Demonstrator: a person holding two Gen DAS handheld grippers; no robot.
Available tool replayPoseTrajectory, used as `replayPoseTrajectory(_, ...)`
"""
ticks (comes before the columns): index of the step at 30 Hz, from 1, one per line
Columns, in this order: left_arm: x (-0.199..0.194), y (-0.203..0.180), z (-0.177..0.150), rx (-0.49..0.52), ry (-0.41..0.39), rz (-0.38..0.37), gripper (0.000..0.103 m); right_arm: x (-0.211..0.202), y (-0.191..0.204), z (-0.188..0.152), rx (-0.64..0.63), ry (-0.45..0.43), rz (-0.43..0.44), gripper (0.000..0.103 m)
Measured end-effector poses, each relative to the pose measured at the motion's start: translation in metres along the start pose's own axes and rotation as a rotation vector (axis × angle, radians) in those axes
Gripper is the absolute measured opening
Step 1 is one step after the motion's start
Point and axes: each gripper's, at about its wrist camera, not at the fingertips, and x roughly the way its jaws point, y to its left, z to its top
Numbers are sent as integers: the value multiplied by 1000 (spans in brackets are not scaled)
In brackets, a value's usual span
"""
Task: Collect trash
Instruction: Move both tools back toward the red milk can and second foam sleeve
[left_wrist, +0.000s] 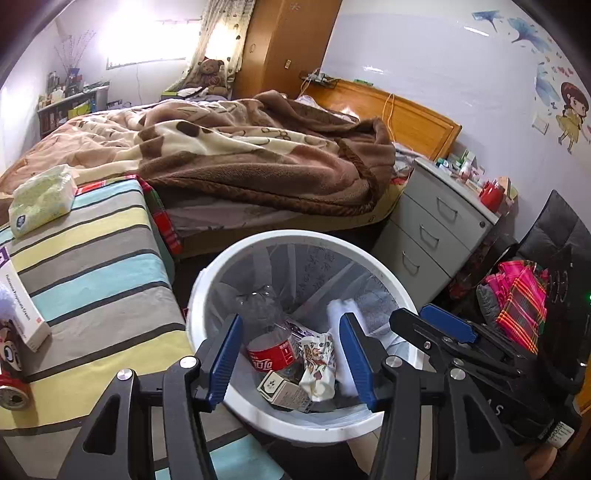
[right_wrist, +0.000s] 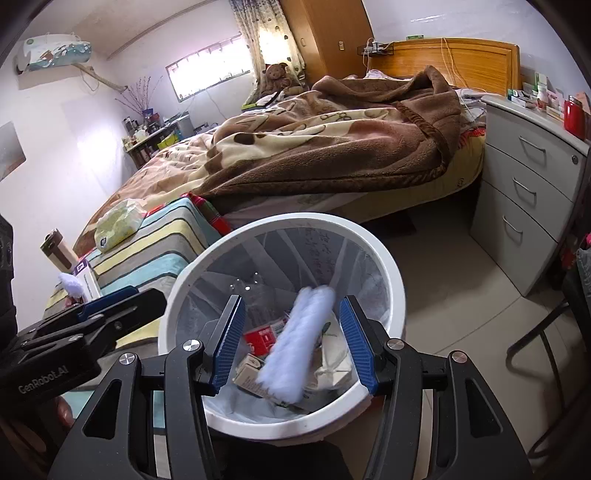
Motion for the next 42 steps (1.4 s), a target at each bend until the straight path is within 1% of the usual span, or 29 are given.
replayPoseTrajectory(2,-5,5,0,-8,-9,5,55,0,4,1,-4,-4,4,56)
replayPoseTrajectory(6,-20,18,-2,-33,-36,23,58,0,16,1,-17,-14,24,61)
replayPoseTrajectory(9,-31,31,-6,-57,-52,42,60,1,25,2,-26,-20,41,62)
replayPoseTrajectory(19,-74,88,-19,-146,-119,158,60,13,67,6,-71,-31,122,62)
replayPoseTrajectory(26,-98,133,-30,-227,-150,262,64,22,95,10,-115,-25,183,62)
replayPoseTrajectory(32,-113,174,-43,-312,-156,351,65,30,121,12,-155,-14,228,62)
replayPoseTrajectory(34,-115,187,-47,-339,-153,370,66,34,129,12,-172,-5,240,62)
replayPoseTrajectory(38,-115,208,-53,-385,-138,393,66,43,149,16,-214,8,273,62)
replayPoseTrajectory(42,-110,218,-55,-399,-126,385,66,51,169,22,-234,22,329,62)
